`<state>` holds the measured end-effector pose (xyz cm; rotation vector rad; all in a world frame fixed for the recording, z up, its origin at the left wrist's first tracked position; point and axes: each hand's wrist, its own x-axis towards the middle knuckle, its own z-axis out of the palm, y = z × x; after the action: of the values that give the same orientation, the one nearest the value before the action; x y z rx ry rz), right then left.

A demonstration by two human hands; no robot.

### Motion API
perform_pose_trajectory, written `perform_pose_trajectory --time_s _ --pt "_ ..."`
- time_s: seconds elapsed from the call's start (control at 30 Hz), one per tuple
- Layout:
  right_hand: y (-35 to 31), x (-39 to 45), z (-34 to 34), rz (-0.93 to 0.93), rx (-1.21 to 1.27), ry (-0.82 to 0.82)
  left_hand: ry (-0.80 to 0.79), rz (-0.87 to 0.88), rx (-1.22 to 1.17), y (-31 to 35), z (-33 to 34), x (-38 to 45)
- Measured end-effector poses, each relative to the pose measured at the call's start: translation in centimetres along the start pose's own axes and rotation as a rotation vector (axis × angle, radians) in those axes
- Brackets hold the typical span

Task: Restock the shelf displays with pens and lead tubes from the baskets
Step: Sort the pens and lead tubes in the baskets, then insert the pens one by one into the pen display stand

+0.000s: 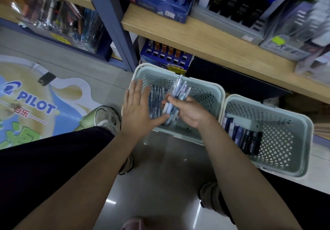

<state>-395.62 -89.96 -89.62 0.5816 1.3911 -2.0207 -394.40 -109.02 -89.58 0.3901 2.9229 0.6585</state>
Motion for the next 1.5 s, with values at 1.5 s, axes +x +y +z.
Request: perform_pose_trajectory --time_s 1.5 --pt "-35.7 -51.0 13.9 -1.177 -0.442 0.319 -0.304 0.549 -1.172 37.0 -47.9 -5.3"
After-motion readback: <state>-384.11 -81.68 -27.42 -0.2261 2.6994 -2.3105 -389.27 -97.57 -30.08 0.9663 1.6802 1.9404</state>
